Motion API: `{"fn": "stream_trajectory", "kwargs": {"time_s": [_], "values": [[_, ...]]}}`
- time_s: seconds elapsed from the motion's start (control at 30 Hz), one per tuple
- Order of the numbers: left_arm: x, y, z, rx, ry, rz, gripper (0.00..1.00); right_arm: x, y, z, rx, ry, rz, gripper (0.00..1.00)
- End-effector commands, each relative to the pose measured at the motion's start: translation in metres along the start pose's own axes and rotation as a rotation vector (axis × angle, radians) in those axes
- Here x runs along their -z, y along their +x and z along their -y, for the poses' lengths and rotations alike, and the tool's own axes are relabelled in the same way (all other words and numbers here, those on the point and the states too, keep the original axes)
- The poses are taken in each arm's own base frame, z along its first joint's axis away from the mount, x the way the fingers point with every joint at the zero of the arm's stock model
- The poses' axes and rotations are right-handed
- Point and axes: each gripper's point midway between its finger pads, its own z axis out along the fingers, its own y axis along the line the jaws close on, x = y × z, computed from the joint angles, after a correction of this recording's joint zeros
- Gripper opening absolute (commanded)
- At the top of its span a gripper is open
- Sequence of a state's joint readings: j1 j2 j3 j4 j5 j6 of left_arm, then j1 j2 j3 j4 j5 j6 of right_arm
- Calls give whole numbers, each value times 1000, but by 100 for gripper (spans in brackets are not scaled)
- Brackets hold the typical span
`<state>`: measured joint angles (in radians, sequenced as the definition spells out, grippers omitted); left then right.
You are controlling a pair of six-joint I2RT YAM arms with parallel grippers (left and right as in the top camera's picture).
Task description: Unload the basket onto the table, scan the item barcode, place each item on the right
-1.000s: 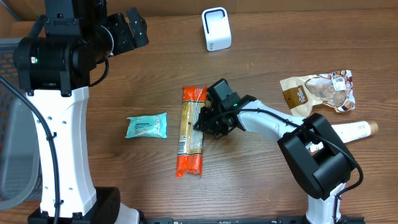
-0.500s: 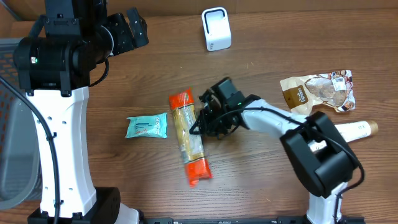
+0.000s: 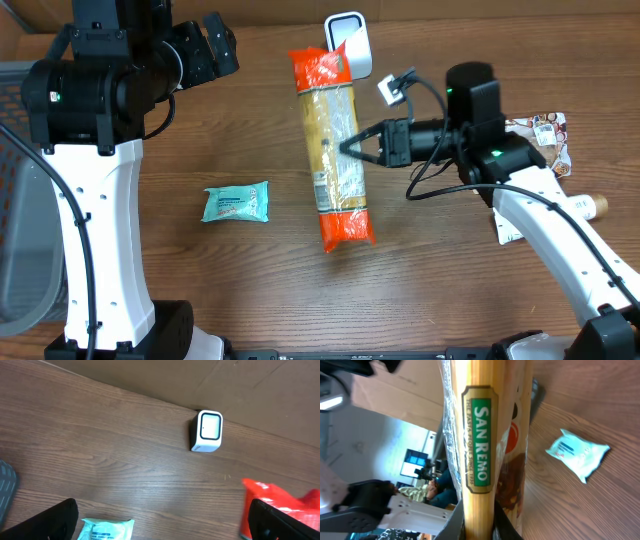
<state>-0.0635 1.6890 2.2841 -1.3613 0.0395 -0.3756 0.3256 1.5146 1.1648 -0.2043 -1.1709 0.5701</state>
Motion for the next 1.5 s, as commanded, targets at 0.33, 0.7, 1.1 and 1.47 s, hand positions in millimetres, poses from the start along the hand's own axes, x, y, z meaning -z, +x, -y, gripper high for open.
{"fn": "stream_trajectory", "kwargs": {"time_s": [0.33, 0.7, 1.1, 1.47], "values": [[-1, -3, -2, 15, -10, 8, 100, 25, -40, 48, 11, 375, 244, 4], [-1, -3, -2, 15, -10, 8, 100, 55, -30, 108, 88, 909, 255, 4], [-1, -3, -2, 15, -10, 8, 100, 24, 29, 174, 242, 1386, -152, 4], [-1, -3, -2, 15, -10, 8, 100, -43, 96, 198, 423, 1456, -402, 4]]}}
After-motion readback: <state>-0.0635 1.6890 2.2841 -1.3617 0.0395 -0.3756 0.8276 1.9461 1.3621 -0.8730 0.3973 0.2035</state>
